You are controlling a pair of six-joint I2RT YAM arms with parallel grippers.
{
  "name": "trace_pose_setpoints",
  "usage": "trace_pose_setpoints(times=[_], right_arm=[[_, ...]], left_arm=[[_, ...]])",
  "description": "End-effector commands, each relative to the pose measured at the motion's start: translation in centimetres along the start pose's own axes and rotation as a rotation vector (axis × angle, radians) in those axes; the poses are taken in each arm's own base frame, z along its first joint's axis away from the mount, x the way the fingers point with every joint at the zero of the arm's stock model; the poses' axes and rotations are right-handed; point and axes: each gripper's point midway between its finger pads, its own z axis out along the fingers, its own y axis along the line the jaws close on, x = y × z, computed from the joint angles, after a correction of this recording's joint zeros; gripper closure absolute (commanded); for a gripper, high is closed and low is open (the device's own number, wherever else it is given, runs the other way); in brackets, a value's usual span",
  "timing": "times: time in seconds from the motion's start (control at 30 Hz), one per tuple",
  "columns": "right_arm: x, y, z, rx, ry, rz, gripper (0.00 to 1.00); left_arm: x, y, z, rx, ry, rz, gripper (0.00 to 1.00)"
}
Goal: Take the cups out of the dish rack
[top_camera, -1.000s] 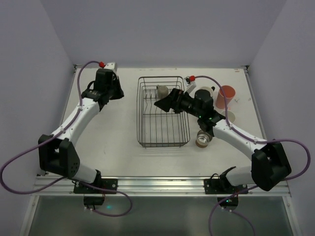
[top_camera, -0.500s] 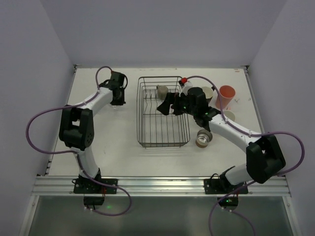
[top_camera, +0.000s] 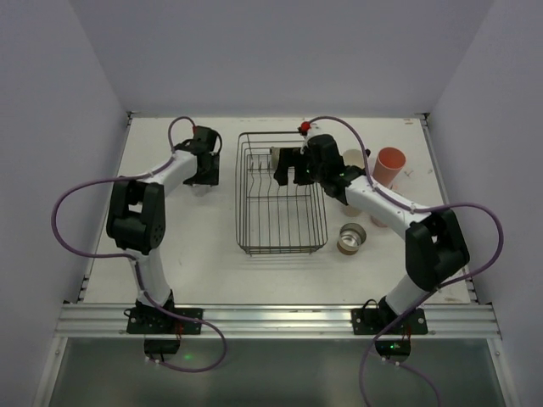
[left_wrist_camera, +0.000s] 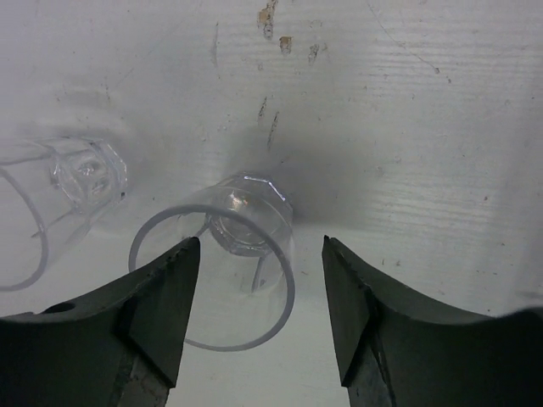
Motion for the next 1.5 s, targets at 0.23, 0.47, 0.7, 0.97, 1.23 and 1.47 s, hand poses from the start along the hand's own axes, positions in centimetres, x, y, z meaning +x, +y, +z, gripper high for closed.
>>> trace_pose_setpoints(times=[0.23,0.47,0.7,0.97,1.23,1.47], right_arm=[[-5.2,-2.7,4.6,0.215,0.021,-0.163,0.17],[-5.6,-3.9,8.3,0.294,0.100,-0.182,0.26],[-4.7,-5.1,11.8,0.349,0.153,-0.177,0.19],[-4.4,-6.0,13.7,0.376,0.173,-0.163,0.18],[-4.2,-6.4,14.2,0.392,0.173,-0.166,0.32],[-7.4,-4.2,12.5,0.314,0.051,-0.135,0.61]], left_arm=[[-7.2,0.3,-11.2,0.060,-0.332,-0.071,0.02],[-7.9,-2.9,-22.7,0.404,-0.568,-0.105,0.00],[-1.7,-3.9,-29.0,0.698,-0.680,-0.064,0.00],[2.2,-3.5,-30.1,0.775,-0.745,-0.024,0.00],[2.9,-4.8,-28.7,0.820,-0.714,-0.006,0.00],[2.9,-5.1,-28.5,0.835,-0.709,-0.005,0.00]])
